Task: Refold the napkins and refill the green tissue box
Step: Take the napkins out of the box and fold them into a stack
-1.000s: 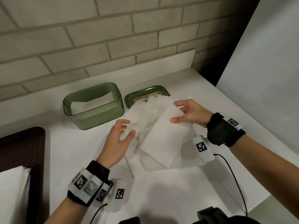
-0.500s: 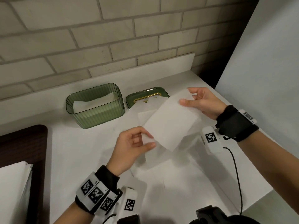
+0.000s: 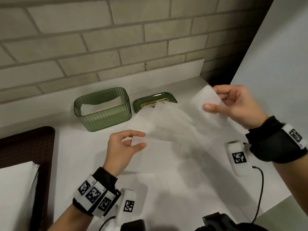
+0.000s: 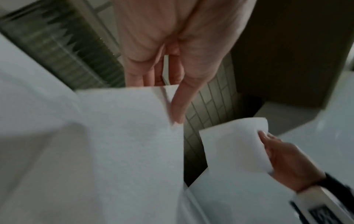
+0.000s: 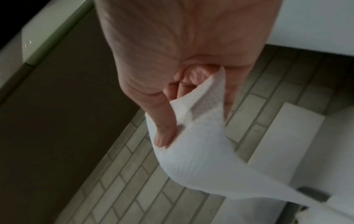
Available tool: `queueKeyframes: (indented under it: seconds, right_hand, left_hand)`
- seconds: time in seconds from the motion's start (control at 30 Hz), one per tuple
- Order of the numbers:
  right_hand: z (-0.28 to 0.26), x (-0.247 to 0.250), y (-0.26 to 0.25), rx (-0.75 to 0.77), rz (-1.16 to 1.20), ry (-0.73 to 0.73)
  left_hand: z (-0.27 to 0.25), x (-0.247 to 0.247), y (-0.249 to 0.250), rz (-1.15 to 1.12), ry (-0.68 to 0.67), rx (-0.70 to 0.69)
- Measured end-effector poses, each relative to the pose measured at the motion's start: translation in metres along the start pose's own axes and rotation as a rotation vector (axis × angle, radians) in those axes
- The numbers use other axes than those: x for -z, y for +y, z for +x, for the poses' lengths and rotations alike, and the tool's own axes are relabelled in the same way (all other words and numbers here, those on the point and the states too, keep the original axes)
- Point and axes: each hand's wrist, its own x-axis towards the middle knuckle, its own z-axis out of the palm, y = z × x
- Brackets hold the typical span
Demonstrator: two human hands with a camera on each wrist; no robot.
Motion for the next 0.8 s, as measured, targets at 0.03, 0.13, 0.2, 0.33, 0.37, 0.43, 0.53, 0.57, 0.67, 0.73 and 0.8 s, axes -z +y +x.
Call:
queueKeyframes:
  seconds: [0.03,0.13,0.2,0.33,0.37,0.43,0.53,0.57,0.67,0.73,0.8]
  right_hand:
    - [-0.003,-0.004,0.000,0.002,0.069,-0.031]
    - [-0.010,-0.016,0.009,-0.022,0.326,-0.079]
    - [-0.011,-0.023,0.016,-0.060,0.463,-0.090]
    - [-0.013,-0.040,0.042,-0.190,0.586,0.014]
    - [-0.013,-0.045,0.050,-0.232,0.581,0.015]
    - [-0.013,-0.055,0.066,-0.355,0.526,0.021]
    - [-0.012,-0.070,0.080,-0.497,0.502,0.063]
    - [-0.012,-0.075,0.082,-0.517,0.518,0.073]
    - [-0.012,-0.088,0.077,-0.507,0.556,0.108]
    - [-0.010,-0.091,0.077,-0.482,0.585,0.150]
    - [-0.009,-0.093,0.078,-0.467,0.588,0.189]
  left_hand:
    - [0.000,0.000,0.002,-0.030,0.005,0.015]
    - [-0.001,-0.003,0.008,-0.134,0.029,0.020]
    - [-0.002,-0.004,0.010,-0.185,0.041,0.009]
    - [0.000,-0.003,0.016,-0.467,0.045,0.103]
    - [0.001,-0.002,0.016,-0.532,0.035,0.126]
    - [0.003,-0.003,0.018,-0.611,0.009,0.169]
    - [0.003,-0.005,0.016,-0.645,-0.009,0.232]
    - [0.003,-0.005,0.016,-0.645,-0.005,0.251]
    - [0.002,-0.005,0.014,-0.637,0.028,0.279]
    - [0.002,-0.005,0.014,-0.666,0.047,0.280]
    - [0.002,-0.003,0.014,-0.674,0.041,0.263]
